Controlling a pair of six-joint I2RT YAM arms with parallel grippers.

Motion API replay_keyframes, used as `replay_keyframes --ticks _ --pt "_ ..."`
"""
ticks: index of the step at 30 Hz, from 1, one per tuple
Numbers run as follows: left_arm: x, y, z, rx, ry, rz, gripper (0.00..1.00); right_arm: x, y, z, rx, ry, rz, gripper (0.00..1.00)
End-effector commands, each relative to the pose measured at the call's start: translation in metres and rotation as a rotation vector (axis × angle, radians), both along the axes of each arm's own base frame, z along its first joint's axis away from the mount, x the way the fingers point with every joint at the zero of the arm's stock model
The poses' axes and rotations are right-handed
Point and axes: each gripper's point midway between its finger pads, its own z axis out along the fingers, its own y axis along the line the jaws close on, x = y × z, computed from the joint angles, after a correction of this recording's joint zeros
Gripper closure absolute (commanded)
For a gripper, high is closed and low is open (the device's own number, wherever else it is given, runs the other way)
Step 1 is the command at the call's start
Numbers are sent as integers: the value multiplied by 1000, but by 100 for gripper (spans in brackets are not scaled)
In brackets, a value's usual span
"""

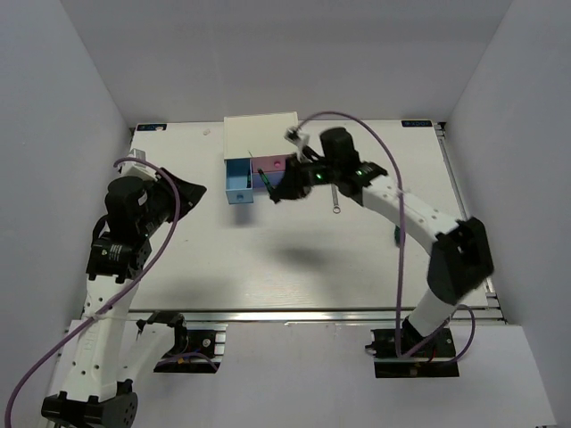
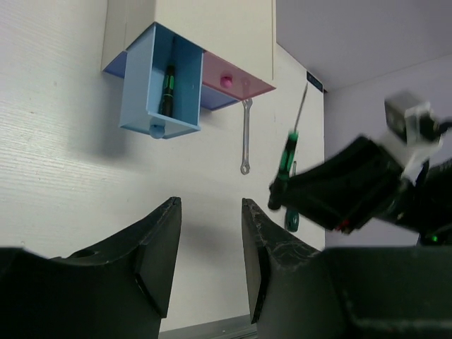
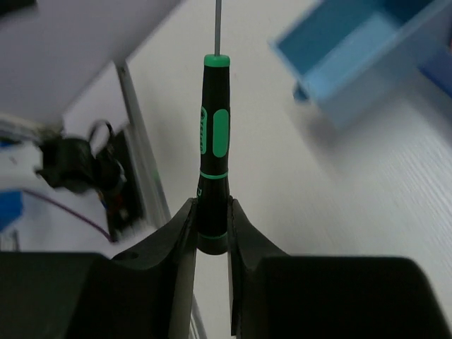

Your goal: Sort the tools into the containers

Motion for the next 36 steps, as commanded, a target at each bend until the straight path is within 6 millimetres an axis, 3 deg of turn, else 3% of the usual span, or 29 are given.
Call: replay_keyframes --ticks 1,2,3,4,5,7,8,12,14,18,22,25,29,36 --pt "-7 9 17 19 -30 38 50 15 50 83 166 231 -62 100" --pt "-9 10 19 19 -36 43 50 22 63 63 142 370 -60 100" --pt "-11 10 20 19 -34 48 50 18 74 91 189 457 -19 100" --pt "-12 13 23 20 -40 62 50 19 81 94 194 493 -3 100" --pt "-15 15 25 22 -47 71 50 23 90 78 163 565 8 100" --pt "-18 19 26 26 -40 94 50 29 98 95 189 605 15 100" --pt "-21 20 27 25 -45 99 50 31 103 89 187 645 22 100" --pt "-26 24 23 31 -23 117 50 32 111 95 219 772 43 100" --pt "-27 25 21 33 -16 122 50 23 112 95 219 930 79 100" --pt "-26 26 19 40 -5 127 50 19 118 111 234 985 97 100" --pt "-22 25 17 48 8 124 50 12 111 117 198 1084 11 100" --pt "-19 24 17 48 6 118 50 8 106 105 172 1135 -65 100" --pt "-16 24 16 49 5 116 50 10 96 71 60 1220 -249 100" --pt "-14 23 14 50 5 110 50 20 89 29 -30 1263 -400 100"
